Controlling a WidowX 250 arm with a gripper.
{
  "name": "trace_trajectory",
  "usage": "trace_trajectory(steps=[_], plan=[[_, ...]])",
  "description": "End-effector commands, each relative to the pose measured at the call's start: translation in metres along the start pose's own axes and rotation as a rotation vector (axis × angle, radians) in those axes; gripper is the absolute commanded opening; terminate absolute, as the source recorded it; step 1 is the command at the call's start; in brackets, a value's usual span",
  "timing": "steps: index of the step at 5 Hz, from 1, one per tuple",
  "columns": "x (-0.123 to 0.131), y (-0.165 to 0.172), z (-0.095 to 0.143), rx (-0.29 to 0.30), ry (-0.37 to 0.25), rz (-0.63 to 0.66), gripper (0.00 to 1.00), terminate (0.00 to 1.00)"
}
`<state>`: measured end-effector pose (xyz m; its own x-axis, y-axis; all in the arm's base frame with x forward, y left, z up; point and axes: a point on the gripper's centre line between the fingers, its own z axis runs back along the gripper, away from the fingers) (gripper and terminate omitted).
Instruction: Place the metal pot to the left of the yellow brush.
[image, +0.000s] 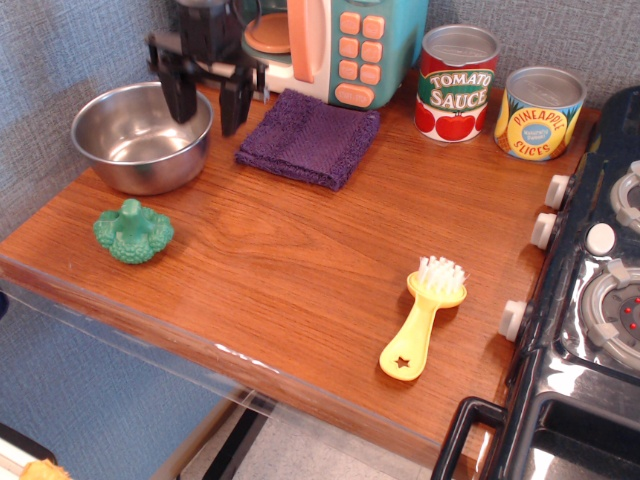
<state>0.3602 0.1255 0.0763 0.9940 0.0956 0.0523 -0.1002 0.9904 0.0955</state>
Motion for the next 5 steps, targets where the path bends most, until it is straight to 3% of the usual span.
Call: trace_trajectory(steps=[1,3,5], plan=[[-0.034,-0.037,0.085,-0.033,-0.168,-0.138,1.0,0.0],[-0.065,-0.076,0.088,-0.046,-0.154,-0.218,1.0,0.0],[-0.074,-0.086,0.088,-0.068,-0.146,-0.218,1.0,0.0]])
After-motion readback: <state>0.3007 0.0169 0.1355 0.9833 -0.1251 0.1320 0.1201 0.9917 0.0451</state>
